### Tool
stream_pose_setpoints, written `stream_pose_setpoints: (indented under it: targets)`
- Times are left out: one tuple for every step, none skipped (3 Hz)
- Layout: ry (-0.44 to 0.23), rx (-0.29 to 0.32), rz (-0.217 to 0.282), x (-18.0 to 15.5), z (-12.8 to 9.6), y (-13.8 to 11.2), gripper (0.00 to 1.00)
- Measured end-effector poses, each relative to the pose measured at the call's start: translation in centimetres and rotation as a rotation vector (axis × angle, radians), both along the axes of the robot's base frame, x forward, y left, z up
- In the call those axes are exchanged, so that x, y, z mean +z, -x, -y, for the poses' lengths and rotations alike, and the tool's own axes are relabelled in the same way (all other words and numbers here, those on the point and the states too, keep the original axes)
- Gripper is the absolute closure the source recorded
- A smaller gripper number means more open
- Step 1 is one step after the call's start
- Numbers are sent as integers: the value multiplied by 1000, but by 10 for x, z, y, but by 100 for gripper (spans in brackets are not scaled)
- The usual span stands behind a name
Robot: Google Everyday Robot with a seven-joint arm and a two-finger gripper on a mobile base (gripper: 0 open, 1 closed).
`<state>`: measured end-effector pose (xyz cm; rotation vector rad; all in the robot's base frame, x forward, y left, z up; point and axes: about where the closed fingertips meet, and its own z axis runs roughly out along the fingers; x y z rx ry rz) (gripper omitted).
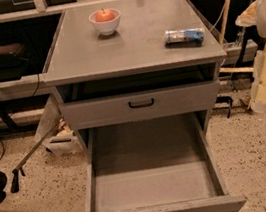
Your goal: Place redbull can into middle drawer
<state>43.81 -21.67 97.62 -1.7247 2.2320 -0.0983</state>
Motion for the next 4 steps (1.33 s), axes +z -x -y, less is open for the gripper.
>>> stream_pose_setpoints:
  targets:
    - [0, 0, 0, 0, 0, 0, 0]
    - [41, 54, -1, 3, -3, -24, 0]
    - [113, 89, -39, -5, -8, -87, 0]
    - [166, 127, -24, -9, -42, -167, 0]
